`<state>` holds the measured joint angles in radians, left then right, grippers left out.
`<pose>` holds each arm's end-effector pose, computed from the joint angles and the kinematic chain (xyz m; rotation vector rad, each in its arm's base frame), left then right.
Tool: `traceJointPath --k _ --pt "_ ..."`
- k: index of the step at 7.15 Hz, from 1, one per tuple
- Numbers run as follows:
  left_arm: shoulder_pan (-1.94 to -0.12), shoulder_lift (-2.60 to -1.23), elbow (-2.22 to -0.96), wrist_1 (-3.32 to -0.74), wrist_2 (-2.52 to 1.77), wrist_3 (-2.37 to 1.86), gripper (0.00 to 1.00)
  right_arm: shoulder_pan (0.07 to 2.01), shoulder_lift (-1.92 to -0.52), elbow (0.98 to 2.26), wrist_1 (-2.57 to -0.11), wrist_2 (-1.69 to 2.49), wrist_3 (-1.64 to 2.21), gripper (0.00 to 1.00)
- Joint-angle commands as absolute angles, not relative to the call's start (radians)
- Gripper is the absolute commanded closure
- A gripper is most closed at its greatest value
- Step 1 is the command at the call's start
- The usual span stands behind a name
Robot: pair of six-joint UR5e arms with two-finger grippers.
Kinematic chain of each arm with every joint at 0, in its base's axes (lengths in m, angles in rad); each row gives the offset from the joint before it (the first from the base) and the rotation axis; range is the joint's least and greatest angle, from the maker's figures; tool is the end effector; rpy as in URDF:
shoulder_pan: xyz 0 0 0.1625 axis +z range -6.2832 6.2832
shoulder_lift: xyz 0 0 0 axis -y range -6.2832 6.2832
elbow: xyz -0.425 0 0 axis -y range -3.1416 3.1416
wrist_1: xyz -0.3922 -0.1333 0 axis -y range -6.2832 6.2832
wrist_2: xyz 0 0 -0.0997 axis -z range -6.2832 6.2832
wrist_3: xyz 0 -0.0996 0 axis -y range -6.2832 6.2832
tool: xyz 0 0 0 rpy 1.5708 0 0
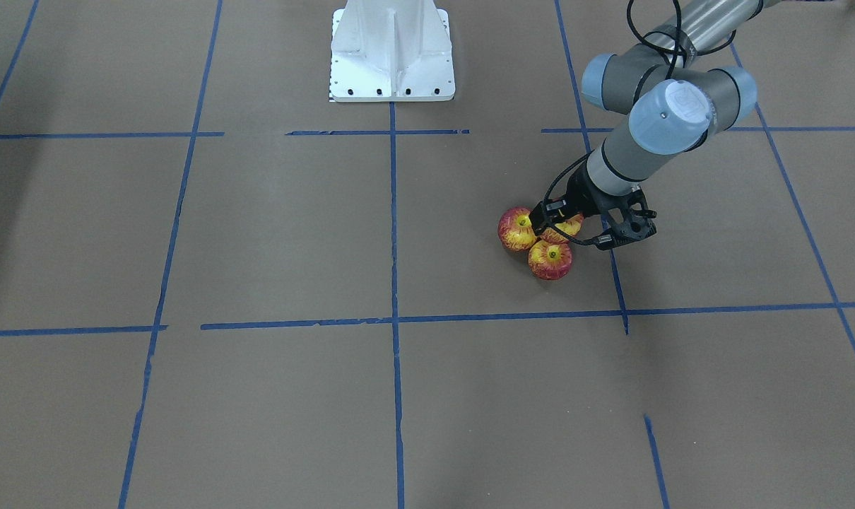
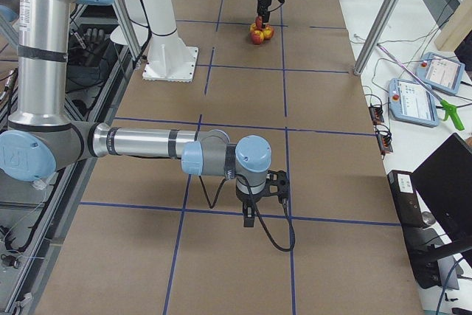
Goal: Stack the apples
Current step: 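Lower the apple onto the cluster top and open the left gripper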
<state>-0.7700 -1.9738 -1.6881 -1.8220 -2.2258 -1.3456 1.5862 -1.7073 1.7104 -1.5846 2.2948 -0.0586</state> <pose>0.4043 -0.4932 0.3456 -0.1916 0.9497 -0.2492 0.0740 -0.4322 0.6580 0.0166 -0.7239 -0.0374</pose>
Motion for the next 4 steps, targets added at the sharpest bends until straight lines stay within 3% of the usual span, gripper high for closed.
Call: traceJointPath --k 1,4 --pt "-0.77 -1.982 -1.693 -1.821 -2.226 -1.347 0.01 1.586 -1.707 1.71 -1.585 2.295 -0.058 0.0" --pt "-0.776 -1.968 -1.704 -1.819 -2.226 -1.345 0.0 1.586 -1.707 1.71 -1.585 2.295 -0.058 0.0"
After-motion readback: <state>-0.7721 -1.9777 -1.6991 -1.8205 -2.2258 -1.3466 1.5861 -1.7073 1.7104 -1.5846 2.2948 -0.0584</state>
